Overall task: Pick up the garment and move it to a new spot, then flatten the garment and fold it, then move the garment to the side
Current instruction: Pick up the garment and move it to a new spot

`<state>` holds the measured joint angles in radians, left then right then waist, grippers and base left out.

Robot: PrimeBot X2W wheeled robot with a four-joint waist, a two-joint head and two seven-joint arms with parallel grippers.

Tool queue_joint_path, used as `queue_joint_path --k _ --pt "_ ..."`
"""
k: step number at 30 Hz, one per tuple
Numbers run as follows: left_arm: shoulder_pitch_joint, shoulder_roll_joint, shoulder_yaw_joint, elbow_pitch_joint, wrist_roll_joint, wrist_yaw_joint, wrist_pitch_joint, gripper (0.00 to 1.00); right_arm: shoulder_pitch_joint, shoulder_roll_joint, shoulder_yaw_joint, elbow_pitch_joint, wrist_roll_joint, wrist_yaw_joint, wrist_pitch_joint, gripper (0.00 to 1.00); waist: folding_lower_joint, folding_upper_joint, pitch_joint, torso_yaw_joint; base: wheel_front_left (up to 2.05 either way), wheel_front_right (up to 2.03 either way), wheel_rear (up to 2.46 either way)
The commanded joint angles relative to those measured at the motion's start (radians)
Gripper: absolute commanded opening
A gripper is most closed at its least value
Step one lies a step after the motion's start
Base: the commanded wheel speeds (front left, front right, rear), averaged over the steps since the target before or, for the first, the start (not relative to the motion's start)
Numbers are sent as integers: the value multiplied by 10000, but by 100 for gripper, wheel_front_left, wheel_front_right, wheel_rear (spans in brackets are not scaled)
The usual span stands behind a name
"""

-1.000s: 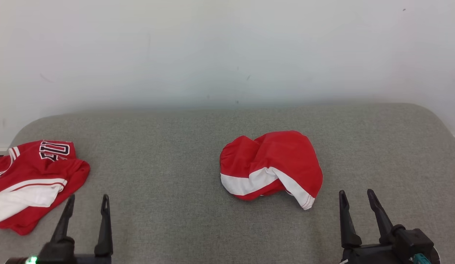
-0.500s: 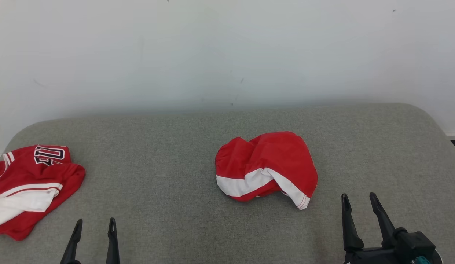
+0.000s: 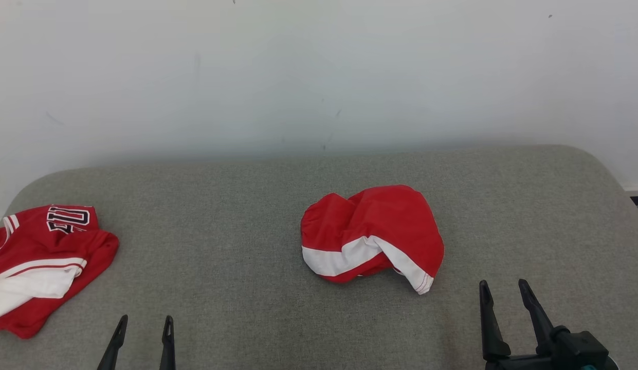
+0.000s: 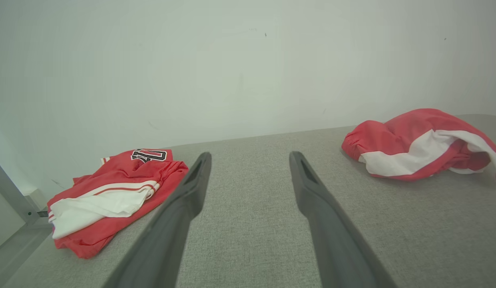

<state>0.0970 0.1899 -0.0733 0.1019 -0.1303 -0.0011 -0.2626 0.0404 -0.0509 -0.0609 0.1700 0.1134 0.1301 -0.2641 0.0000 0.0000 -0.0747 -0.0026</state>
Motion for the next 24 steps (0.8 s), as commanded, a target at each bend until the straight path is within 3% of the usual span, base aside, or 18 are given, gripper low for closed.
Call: queue_joint_path --k 1,24 --pt "144 -39 29 33 86 -45 -34 100 75 13 -28 17 -26 13 -6 100 0 0 -7 -9 0 0 0" --pt "56 -244 195 399 457 -396 -34 100 139 13 220 387 -307 13 -6 100 0 0 -65 -93 0 0 0"
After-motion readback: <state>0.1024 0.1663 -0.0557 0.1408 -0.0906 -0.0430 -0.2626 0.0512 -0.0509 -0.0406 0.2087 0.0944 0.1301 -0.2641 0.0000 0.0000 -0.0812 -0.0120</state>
